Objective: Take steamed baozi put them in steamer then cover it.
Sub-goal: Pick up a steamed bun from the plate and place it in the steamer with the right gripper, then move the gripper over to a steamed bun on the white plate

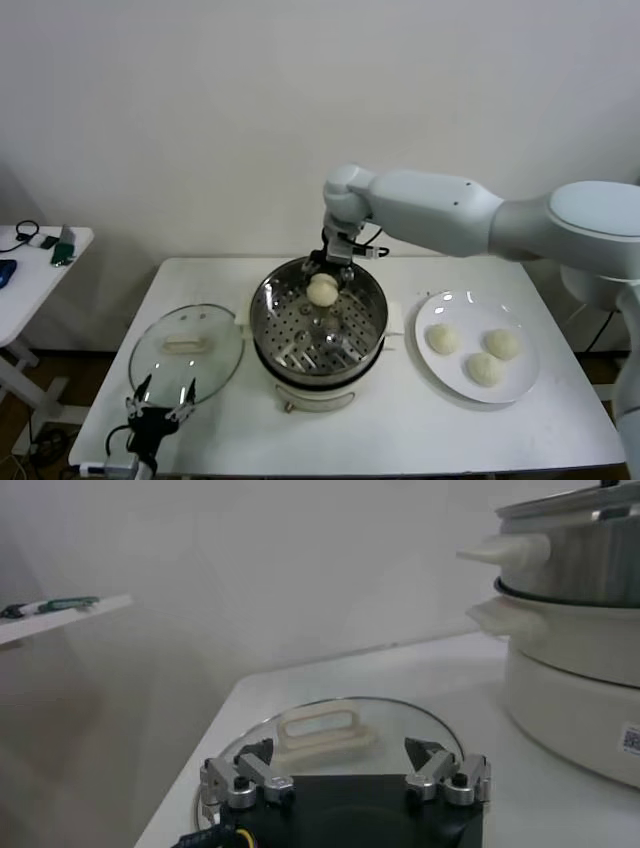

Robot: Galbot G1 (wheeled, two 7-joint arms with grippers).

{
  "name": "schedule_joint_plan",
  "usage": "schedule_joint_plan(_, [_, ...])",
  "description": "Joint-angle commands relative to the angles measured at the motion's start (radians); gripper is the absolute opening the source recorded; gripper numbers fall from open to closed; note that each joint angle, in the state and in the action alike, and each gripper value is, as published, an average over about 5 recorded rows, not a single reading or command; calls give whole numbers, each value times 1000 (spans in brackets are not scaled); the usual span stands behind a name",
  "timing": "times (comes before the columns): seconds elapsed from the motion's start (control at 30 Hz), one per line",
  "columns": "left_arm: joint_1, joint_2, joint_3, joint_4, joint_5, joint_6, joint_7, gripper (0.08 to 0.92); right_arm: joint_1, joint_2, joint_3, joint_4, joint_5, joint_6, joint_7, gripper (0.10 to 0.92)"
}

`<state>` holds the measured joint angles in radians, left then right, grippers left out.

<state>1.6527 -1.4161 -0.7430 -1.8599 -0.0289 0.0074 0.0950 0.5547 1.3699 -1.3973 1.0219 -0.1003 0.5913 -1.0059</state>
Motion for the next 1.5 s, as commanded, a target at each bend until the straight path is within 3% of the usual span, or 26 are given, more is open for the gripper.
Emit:
schedule_joint_plan(0.03, [-1,2,0,1,-1,-1,0,823,-45,57,10,-102,-46,21,10,688])
schedule_joint_plan(0.17, [0,1,0,-1,-1,-2,-1,823,-49,62,15,-105,-23,24,18,718])
schedule_joint_plan(0.27, [0,0,0,-4,0,-1,-2,823,-37,51,25,-88,10,25,19,783])
schedule_joint_plan(0.47, [2,-1,4,-17,8,5,2,823,155,-46,-65,61,329,-48,-56,822])
schedule_joint_plan(0.63, [3,6,1,-30,13,12,6,823,386,-220,-280,225,759,-307,-124,823])
schedule_joint_plan(0.77, [5,10,1,-37,13,14,6,823,541,-391,-416,324,930,-586,-106,823])
schedule_joint_plan(0.97, [6,11,3,-39,10,12,6,823,633,-579,-586,433,932,-787,-2,823])
schedule_joint_plan(1.17, [0,14,-2,-41,4,12,7,823,531,-717,-605,559,859,-892,108,823])
schedule_joint_plan(1.5, [-2,7,-20,-48,2,15,7,823,192,-724,-392,461,630,-940,174,823])
